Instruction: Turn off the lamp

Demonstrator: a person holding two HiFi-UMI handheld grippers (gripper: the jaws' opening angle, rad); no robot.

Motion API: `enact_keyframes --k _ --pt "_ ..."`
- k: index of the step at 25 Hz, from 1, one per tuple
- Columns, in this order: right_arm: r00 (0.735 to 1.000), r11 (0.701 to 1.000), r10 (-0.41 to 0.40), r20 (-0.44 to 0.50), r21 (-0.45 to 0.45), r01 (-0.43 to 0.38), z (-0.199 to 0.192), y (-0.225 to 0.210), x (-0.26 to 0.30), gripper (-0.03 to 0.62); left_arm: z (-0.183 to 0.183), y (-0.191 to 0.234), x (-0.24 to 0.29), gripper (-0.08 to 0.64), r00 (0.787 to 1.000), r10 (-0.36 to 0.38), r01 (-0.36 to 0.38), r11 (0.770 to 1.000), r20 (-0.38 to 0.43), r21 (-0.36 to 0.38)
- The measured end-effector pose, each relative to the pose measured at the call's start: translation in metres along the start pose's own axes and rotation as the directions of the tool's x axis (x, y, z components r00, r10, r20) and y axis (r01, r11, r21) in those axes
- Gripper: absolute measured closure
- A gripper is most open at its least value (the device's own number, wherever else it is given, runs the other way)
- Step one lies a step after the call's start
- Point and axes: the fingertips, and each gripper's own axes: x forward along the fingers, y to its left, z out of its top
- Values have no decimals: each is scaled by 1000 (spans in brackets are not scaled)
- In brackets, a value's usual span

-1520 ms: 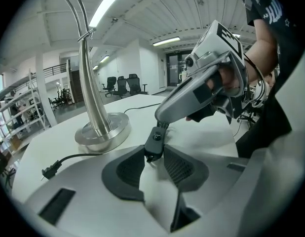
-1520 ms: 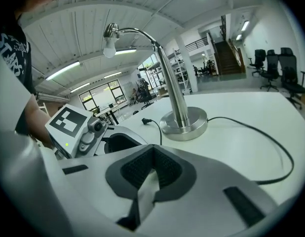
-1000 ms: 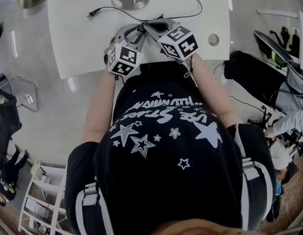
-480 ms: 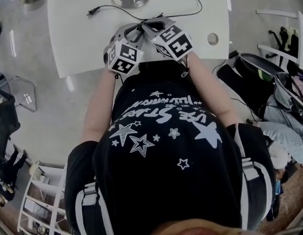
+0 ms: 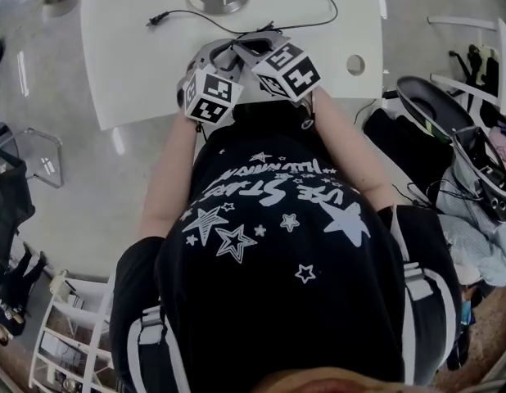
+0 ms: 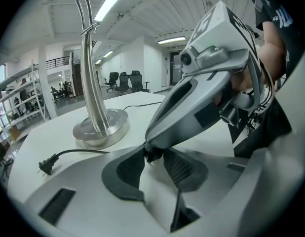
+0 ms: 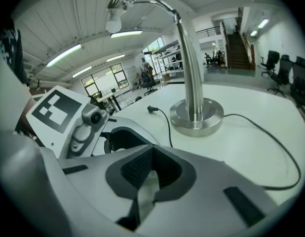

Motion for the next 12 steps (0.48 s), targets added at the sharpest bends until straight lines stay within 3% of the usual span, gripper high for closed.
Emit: enact_keyframes --k 3,7,12 --pt "997 996 19 76 88 -25 1 0 -8 588 -4 1 -1 432 1000 16 -16 1000 -4 -12" --pt "994 994 -16 112 109 3 -2 -8 -26 588 -6 6 -6 431 999 40 -40 998 7 -57" --pt "987 986 -69 148 163 45 -14 -13 -54 588 -8 4 -28 431 997 75 -73 995 27 -60"
